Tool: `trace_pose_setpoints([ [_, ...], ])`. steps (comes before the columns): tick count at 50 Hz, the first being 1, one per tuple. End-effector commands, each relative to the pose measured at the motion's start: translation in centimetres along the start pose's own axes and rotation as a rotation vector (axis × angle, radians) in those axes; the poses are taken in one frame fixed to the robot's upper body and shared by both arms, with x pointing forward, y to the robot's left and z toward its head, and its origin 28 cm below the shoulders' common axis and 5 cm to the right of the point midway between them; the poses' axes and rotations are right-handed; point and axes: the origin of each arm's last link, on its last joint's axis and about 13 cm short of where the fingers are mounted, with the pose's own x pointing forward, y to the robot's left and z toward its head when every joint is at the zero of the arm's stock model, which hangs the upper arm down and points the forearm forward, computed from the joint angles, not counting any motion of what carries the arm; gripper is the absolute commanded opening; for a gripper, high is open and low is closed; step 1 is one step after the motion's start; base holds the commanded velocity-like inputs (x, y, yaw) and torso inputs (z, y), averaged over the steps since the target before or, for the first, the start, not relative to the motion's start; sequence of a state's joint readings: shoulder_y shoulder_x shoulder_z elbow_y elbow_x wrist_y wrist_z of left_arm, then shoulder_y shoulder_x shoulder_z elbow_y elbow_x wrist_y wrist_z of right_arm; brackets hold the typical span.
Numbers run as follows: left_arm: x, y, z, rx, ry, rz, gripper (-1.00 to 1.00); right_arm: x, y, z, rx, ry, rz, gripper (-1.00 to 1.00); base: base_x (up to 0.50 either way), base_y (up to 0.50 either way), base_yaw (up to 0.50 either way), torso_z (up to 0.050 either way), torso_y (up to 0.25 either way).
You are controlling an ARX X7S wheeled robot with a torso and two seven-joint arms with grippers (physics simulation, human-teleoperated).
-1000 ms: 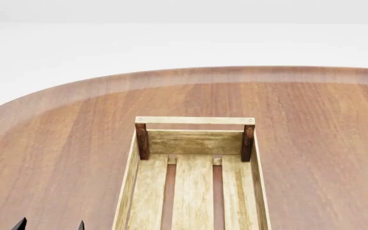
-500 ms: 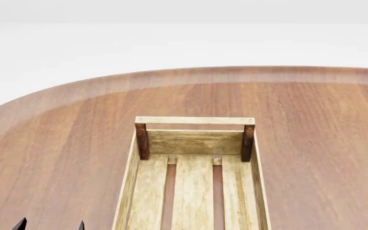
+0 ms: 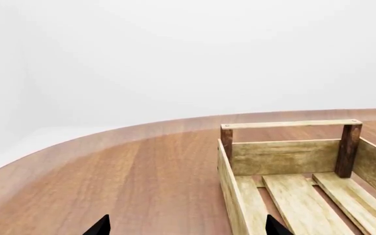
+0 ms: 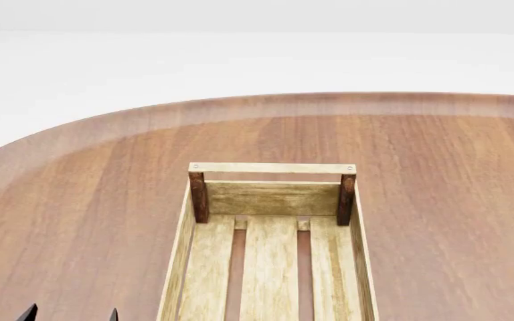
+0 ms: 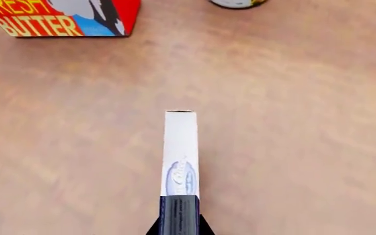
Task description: Pick up the cream cheese and put it in the tray.
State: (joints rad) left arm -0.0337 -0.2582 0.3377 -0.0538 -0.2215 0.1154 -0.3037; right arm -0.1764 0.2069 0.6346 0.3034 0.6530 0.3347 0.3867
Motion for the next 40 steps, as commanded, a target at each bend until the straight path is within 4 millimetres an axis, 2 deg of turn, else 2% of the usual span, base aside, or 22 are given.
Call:
trace_pose_setpoints([
  [1, 0.0, 0.0, 0.0, 0.0, -0.002, 0.003, 1.0, -0.8, 0.5, 0.9, -0.018, -0.043, 0.025, -1.0, 0.0, 0.0, 0.0, 0.0, 0.0],
  [21, 0.0, 0.0, 0.0, 0.001, -0.005, 0.002, 1.0, -4.0, 3.8, 3.9, -0.151, -0.192, 0.132, -1.0, 0.0, 0.0, 0.0, 0.0, 0.0],
  [40, 0.0, 0.0, 0.0, 0.003, -0.002, 0.001, 1.0, -6.5, 8.0, 4.5, -0.202, -0.219, 0.285, -1.0, 0.0, 0.0, 0.0, 0.0, 0.0],
])
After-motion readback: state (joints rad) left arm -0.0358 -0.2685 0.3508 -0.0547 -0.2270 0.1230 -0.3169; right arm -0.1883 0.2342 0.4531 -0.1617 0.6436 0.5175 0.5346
